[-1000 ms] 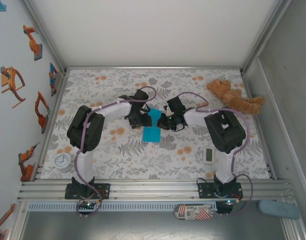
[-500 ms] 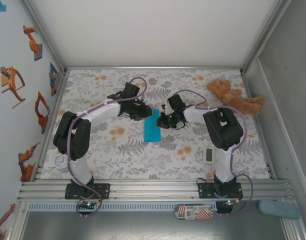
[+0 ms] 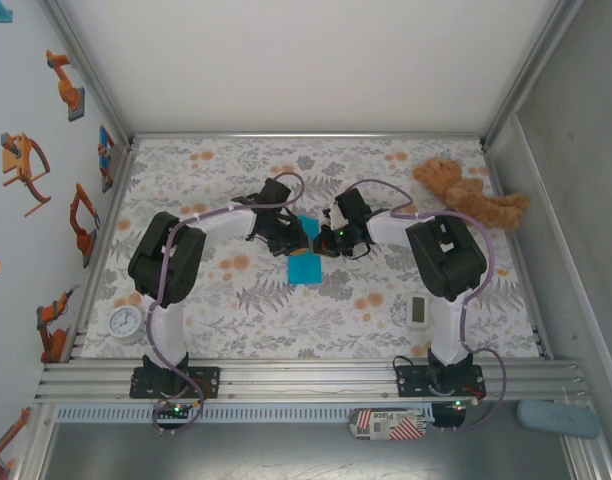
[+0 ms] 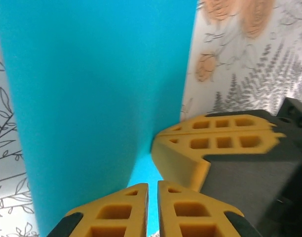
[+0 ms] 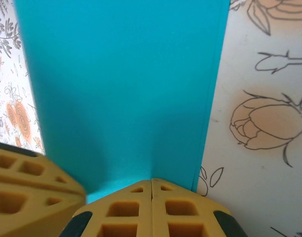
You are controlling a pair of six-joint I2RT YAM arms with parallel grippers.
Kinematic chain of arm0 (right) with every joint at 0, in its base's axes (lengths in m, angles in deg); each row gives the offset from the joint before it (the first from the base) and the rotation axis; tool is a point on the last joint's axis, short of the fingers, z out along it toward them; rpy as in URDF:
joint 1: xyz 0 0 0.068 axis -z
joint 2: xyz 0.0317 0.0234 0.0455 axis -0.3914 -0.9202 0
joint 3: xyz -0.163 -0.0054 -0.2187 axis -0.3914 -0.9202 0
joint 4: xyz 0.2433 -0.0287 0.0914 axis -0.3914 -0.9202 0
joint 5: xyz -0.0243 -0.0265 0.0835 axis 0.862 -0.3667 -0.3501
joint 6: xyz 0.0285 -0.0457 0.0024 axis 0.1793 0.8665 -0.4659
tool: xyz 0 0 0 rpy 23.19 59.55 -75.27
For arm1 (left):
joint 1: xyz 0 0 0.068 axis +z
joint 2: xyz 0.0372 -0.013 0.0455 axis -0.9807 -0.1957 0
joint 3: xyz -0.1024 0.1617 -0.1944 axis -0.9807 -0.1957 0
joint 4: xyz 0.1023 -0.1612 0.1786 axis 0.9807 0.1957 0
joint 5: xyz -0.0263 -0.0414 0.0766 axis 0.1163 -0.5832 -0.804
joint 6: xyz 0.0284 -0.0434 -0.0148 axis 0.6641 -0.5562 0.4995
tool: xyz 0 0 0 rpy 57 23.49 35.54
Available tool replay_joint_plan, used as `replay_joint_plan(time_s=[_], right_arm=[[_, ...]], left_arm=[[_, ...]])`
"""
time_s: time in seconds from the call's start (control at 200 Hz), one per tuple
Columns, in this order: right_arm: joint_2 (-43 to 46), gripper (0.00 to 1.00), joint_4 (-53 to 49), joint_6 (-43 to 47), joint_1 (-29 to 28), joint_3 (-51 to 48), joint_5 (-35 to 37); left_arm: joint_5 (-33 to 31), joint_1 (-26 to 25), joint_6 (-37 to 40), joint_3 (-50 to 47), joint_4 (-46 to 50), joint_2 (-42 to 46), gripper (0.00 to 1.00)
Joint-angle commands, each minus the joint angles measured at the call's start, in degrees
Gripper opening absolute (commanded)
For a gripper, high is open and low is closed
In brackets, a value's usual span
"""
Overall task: Fold a paper plane with a square sheet of paper (pick it up from the middle)
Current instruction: First fold the square sheet of paper in half at the center of the table.
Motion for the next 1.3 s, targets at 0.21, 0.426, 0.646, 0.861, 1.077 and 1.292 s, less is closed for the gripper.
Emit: replay_joint_plan(time_s=[0.21,0.426,0.646,0.861,1.077,1.292], right_arm=[[-4.9,0.0,-9.9,0.7,0.1,-2.5,8.1],[-5.2,0.0,-11.9,2.1,0.1,-2.1,9.3],[-6.0,0.0,-13.2,2.8,0.2,-1.8,10.0],[-6.2,0.0,-14.8,3.5,0.2,-1.5,10.9],[-6.9,0.0,-16.0,4.7,0.5,-1.9,12.0],[-6.9,0.0,-15.9,5.2,0.9,-2.1,12.0]], left_arm=[[0.0,-1.0,2.0,3.3,4.0,-3.2,0.12],[-2.1,-0.9,3.5,4.0,5.6,-4.5,0.11],[-1.2,-0.4,3.5,4.1,4.1,-4.7,0.1],[-1.4,1.8,4.8,0.6,3.7,-3.8,0.1],[-0.2,4.6,6.9,-4.4,4.2,-1.6,0.11],[-1.5,8.2,9.0,-9.3,4.8,3.1,0.11]])
